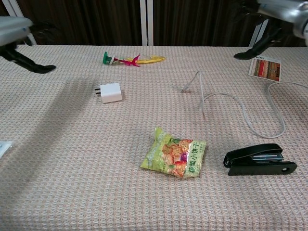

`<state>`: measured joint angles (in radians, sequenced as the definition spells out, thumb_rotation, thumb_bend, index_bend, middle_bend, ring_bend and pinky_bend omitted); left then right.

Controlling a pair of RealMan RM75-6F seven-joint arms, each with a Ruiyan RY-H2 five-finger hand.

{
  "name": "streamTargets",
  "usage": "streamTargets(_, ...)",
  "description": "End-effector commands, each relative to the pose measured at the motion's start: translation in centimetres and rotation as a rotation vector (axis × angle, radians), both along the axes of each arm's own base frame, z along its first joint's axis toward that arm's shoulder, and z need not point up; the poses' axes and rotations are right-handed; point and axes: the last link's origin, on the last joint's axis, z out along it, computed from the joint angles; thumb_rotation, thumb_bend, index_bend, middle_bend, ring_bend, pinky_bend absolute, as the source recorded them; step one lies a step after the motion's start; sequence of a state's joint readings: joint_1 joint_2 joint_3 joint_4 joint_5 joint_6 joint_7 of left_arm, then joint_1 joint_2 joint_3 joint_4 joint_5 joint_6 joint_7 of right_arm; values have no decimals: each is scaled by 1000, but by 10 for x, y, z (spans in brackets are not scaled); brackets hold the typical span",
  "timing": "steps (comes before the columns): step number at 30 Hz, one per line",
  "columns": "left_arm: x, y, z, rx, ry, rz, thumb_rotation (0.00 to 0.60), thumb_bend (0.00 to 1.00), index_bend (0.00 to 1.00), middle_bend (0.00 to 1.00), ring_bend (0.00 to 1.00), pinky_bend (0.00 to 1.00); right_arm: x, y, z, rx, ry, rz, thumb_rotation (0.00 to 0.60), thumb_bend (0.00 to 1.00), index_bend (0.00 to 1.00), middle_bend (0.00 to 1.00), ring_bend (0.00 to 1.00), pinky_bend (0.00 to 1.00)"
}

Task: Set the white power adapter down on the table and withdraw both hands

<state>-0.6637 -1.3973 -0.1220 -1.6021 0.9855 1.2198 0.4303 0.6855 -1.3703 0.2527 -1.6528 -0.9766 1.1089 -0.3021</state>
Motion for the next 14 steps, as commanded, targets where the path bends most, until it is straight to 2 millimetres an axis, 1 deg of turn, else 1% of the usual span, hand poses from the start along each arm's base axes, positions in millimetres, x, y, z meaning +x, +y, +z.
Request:
streamTargets(1,-56,-50,61,118,74,45,552,243,146,164,120,184,-52,53,62,-42,-3,-12,600,222,0,149,33,188)
streamTargets(2,-66,-59,70,133,81,58,575,243,150,166,120,171,-62,63,72,-54,3,-16,600,224,0,140,33,187)
streamTargets(4,-88,-83,90,168,83,92,592,241,159,170,120,157,-85,87,93,-98,28,-33,600,231,0,124,30,182)
streamTargets(5,-96,-93,98,185,80,105,597,239,163,172,119,152,-94,97,100,-119,36,-45,600,234,0,121,26,177)
streamTargets(6,-107,-108,108,204,74,123,598,237,167,175,119,150,-105,111,108,-140,37,-64,600,237,0,118,23,171)
streamTargets(8,-120,-131,119,225,61,165,598,234,170,182,119,148,-117,131,117,-158,24,-97,600,239,0,111,11,161)
streamTargets(11,-133,-166,128,234,30,239,599,234,170,183,120,149,-133,158,125,-171,23,-130,600,239,0,103,0,148)
streamTargets(13,-135,-185,131,225,27,267,600,233,170,183,120,149,-139,170,125,-173,27,-138,600,240,0,101,0,144)
streamTargets(14,-135,-191,132,228,31,267,600,233,171,183,120,149,-140,174,124,-170,25,-140,600,241,0,100,0,143)
